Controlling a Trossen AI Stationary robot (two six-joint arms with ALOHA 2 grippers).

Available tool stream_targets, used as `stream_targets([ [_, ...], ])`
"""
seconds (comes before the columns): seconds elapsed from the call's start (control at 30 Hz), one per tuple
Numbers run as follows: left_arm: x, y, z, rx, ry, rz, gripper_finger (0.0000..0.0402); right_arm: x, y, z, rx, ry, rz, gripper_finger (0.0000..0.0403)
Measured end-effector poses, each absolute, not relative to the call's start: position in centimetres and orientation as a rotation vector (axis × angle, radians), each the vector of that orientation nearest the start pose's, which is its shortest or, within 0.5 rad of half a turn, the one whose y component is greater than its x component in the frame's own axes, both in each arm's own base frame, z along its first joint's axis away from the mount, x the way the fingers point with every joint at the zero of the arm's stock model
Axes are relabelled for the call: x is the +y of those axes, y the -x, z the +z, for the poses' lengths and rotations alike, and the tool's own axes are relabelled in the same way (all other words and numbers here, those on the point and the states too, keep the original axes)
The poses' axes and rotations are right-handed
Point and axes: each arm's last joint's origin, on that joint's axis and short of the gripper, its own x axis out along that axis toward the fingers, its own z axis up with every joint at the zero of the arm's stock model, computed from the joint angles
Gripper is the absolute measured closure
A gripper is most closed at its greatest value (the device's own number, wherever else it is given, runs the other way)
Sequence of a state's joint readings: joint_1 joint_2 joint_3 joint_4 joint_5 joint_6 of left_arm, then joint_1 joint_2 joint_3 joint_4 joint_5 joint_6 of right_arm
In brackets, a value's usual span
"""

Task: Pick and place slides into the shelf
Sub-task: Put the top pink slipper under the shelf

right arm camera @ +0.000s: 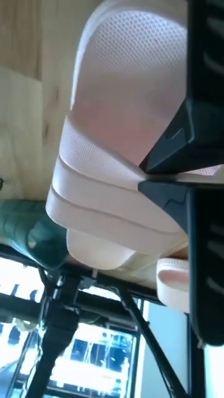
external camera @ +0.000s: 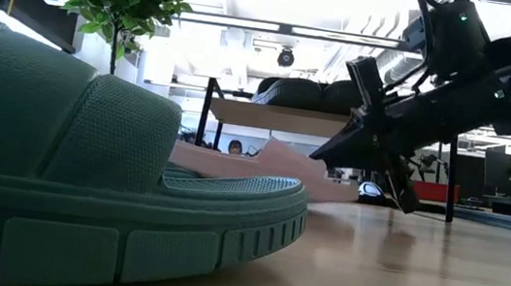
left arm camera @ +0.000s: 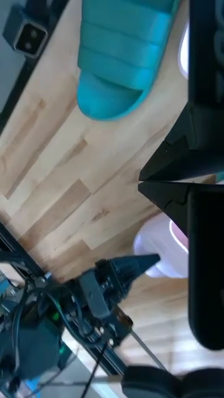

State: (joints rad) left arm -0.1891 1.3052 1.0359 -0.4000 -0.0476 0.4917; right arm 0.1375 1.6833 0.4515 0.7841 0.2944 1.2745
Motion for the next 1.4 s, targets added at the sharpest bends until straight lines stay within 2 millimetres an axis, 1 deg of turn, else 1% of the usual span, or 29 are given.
stream_targets([
  [0.17,-5.2,-27.4,29.1,0.614,-0.534,-0.327,0.0399,3.4,-27.7,12.1,0.280,-1.118,-0.345,0.0401],
  [0.3,-5.2,-26.9,29.3,0.620,-0.515,-0.372,0.0399,4.6,-27.8,13.3,0.266,-1.098,-0.279,0.0402],
  [0.37,-5.2,-26.3,29.4,0.672,-0.488,-0.407,0.0399,5.3,-27.7,14.1,0.261,-1.076,-0.251,0.0402],
  [0.43,-5.2,-25.8,29.9,0.719,-0.471,-0.431,0.0399,5.9,-27.3,14.9,0.274,-1.045,-0.233,0.0402],
  [0.57,-5.1,-24.8,30.6,0.848,-0.393,-0.485,0.0399,7.1,-26.3,17.0,0.343,-0.943,-0.195,0.0402],
  [0.67,-4.7,-24.8,30.8,0.854,-0.277,-0.516,0.0399,8.1,-25.9,19.3,0.395,-0.846,-0.126,0.0402],
  [0.77,-4.1,-25.0,30.9,0.832,-0.163,-0.578,0.0399,8.8,-25.6,22.3,0.433,-0.758,-0.086,0.0403],
  [0.9,-3.0,-25.5,30.6,0.779,-0.127,-0.582,0.0399,9.4,-25.2,27.0,0.478,-0.639,-0.061,0.0403],
  [0.97,-2.4,-25.9,30.4,0.727,-0.117,-0.579,0.0399,9.6,-24.7,28.9,0.533,-0.575,-0.074,0.0403],
  [1.03,-2.1,-26.3,30.0,0.682,-0.096,-0.578,0.0399,9.8,-24.5,31.0,0.565,-0.525,-0.086,0.0403],
  [1.13,-1.8,-26.9,28.9,0.590,-0.072,-0.561,0.0399,10.0,-23.8,33.6,0.602,-0.469,-0.099,0.0403],
  [1.27,-1.8,-27.4,27.0,0.457,0.004,-0.519,0.0399,10.1,-23.0,36.0,0.628,-0.442,-0.094,0.0403],
  [1.4,-1.7,-27.5,25.5,0.318,0.079,-0.418,0.0399,10.0,-22.7,37.6,0.625,-0.432,-0.064,0.0403],
])
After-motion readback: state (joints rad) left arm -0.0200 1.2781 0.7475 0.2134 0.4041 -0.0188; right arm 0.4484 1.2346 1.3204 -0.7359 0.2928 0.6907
